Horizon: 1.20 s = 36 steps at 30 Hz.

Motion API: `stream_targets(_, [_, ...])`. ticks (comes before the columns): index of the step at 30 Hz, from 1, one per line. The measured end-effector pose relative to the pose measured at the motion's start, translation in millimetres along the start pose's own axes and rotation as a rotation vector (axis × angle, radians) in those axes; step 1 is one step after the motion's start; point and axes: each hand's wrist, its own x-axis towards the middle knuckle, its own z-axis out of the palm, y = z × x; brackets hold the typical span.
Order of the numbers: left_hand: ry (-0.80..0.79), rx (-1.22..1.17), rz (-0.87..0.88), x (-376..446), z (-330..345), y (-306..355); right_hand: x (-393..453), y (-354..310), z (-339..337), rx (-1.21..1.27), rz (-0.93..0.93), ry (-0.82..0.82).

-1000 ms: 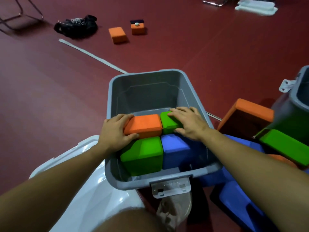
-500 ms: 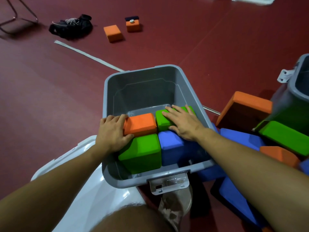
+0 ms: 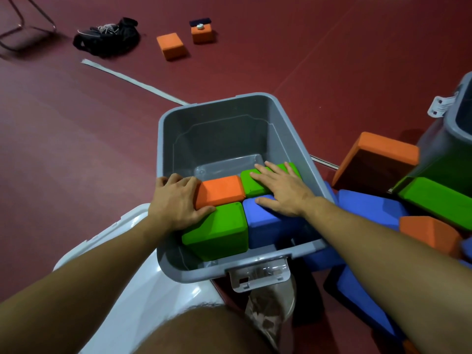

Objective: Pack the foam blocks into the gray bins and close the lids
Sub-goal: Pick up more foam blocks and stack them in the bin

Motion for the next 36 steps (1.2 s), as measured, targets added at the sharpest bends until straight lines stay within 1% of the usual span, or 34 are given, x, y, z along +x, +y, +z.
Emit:
stream_targets(7, [-0.033, 0.023, -0.037, -1.8, -2.3, 1.9, -0.6, -2.8, 4.0, 0.002, -0.013, -0.033])
stream_targets(13, [-0.112, 0.014, 0.087, 0.0, -2.1, -0.2, 1.6, -0.9, 5.0, -0.015, -0.014, -0.055])
stream_targets(21, [-0.161, 0.016, 0.109, 4.8, -0.2, 0.1, 12.4, -5.3, 2.3, -0.004, -0.008, -0.137])
stream_targets(26, [-0.188, 0.017, 0.100, 6.6, -4.6, 2.6, 10.5, -7.4, 2.0, -0.013, 0.000, -0.146])
stream_targets(30, [-0.196, 0.007, 0.079, 5.0, -9.1, 6.3, 7.8, -8.3, 6.0, 0.019, 0.012, -0.083])
stream_targets(33, [-0.205, 0.011, 0.064, 4.7, -9.9, 6.7, 3.7, -8.6, 9.6, 0.130, 0.033, 0.012])
stream_targets(36, [-0.211, -0.001, 0.048, 4.1, -9.8, 7.4, 1.9, -7.9, 12.0, 0.222, 0.047, 0.066])
